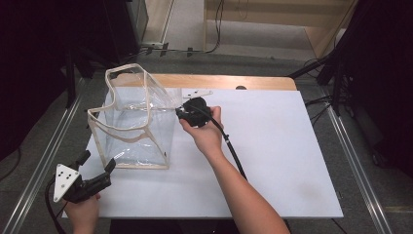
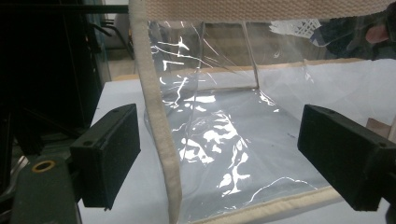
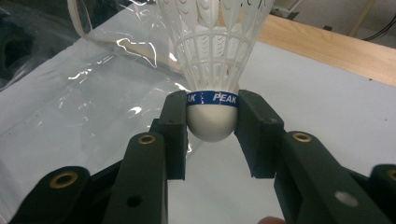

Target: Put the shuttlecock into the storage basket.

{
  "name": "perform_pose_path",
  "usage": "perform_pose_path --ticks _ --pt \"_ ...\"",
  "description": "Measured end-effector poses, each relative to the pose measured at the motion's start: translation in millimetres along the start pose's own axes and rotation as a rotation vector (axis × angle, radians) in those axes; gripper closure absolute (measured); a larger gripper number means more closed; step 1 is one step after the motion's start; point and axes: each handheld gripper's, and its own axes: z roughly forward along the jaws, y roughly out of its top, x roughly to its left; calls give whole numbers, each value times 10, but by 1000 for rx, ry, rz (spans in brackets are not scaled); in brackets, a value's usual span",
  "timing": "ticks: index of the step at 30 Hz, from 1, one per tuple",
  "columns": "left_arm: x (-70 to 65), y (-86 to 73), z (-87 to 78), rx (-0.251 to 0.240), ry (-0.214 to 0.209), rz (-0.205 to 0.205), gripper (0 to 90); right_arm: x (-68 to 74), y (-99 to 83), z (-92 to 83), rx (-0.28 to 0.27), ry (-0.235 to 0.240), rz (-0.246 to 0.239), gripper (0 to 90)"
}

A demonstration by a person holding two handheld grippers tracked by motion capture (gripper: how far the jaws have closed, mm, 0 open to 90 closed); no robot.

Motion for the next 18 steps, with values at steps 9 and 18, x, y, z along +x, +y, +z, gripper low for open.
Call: perform_pose_path --ticks 9,18 --pt "2 1 0 1 0 3 137 58 30 -68 -101 13 -9 628" --pt "3 1 0 1 0 1 137 90 52 -105 -171 24 -12 628"
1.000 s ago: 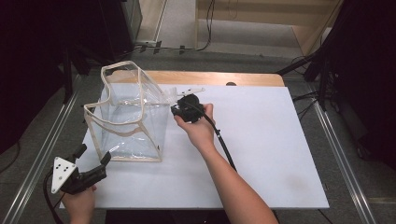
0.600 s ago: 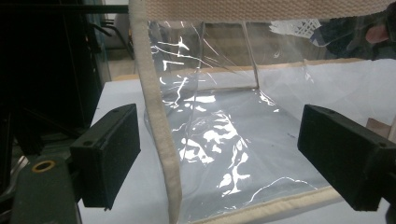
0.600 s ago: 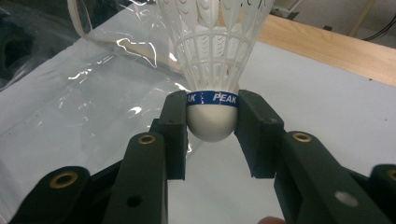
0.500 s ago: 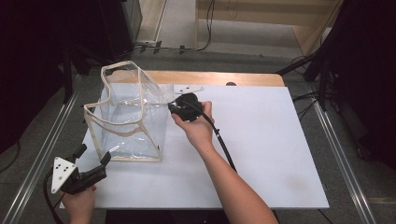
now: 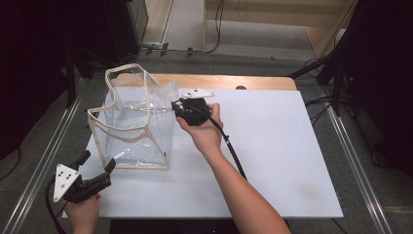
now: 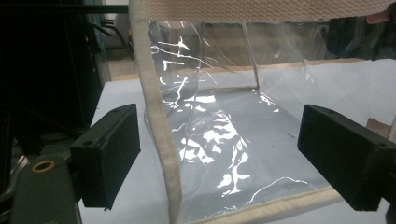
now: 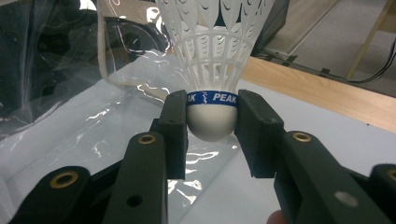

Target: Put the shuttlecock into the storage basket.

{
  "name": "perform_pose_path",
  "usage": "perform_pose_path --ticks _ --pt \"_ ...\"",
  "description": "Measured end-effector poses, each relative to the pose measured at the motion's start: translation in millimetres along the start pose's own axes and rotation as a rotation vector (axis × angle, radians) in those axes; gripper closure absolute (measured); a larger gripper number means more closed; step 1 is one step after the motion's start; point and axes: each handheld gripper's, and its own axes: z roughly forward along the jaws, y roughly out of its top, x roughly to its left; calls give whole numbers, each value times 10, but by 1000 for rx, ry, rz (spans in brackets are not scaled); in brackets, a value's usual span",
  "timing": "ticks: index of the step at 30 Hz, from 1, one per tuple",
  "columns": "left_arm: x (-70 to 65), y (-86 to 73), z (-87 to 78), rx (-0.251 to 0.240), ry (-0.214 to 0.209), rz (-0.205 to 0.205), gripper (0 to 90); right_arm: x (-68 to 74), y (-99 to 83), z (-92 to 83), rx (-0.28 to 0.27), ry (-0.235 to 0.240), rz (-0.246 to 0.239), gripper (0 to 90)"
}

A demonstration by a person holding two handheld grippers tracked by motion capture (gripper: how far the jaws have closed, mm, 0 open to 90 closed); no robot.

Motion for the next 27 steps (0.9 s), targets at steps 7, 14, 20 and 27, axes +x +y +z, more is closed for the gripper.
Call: perform_pose_path --ticks 7,14,20,27 --pt "0 0 0 0 0 0 137 14 16 -20 -35 -10 -17 629" --pt "-1 0 0 0 -1 1 137 45 53 -63 -51 -4 -16 628" --pt "-3 0 1 0 0 0 137 71 90 -89 -57 3 -19 629" --pt "-2 0 1 0 1 0 137 114 142 -124 -70 12 -27 629"
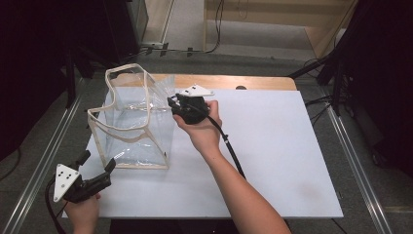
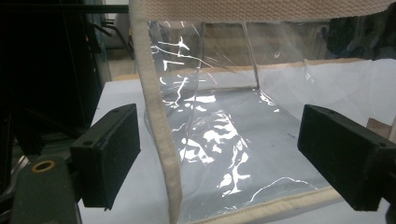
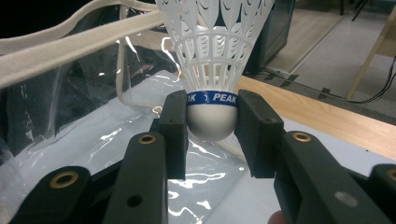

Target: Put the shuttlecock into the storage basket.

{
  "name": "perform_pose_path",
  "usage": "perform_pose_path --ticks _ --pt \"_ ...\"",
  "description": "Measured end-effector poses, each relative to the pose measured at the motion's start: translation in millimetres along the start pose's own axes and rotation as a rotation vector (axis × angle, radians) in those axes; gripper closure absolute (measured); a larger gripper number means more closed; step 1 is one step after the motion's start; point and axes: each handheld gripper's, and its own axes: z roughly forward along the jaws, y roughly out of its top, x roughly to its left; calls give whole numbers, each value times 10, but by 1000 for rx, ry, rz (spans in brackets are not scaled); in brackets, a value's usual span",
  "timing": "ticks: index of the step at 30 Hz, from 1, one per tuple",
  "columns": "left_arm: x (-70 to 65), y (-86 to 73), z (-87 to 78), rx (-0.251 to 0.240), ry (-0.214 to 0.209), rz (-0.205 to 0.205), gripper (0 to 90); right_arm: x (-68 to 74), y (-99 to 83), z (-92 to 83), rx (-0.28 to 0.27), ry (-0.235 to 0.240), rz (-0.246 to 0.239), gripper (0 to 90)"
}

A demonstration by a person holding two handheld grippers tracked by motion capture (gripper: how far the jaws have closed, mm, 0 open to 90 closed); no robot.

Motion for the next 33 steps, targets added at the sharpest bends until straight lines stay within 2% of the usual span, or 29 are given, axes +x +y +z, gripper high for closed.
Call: perform_pose_path --ticks 33 --pt "-4 1 2 2 0 0 137 97 204 -100 -26 11 -18 629"
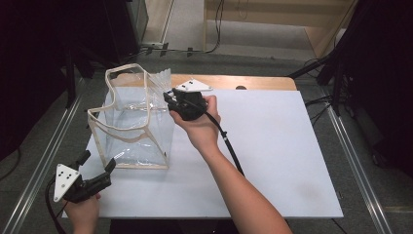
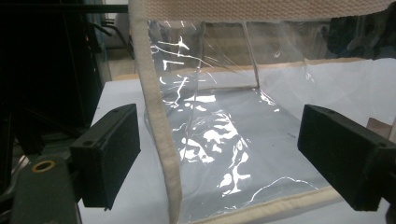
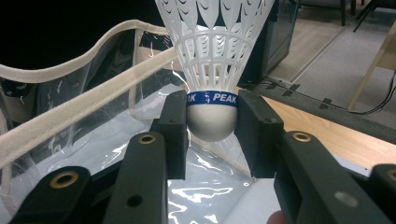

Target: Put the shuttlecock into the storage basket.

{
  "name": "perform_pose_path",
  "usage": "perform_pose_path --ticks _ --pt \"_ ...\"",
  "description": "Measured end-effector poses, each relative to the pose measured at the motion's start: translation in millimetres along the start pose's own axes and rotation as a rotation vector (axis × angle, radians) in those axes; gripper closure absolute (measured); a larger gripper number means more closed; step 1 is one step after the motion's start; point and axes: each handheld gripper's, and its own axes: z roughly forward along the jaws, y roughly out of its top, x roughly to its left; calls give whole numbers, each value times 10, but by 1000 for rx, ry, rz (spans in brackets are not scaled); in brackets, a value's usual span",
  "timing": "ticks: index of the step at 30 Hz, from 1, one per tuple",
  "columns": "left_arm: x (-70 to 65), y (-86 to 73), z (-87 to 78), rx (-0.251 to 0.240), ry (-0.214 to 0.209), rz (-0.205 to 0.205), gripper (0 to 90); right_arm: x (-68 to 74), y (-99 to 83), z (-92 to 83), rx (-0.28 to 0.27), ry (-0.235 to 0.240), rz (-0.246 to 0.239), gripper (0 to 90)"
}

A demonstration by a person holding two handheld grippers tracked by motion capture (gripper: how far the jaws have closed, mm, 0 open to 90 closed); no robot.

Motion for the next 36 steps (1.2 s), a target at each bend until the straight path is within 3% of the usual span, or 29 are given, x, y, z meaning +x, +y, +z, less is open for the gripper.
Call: perform_pose_path --ticks 36 --pt "-1 1 3 1 0 2 137 123 164 -10 -12 26 -25 629"
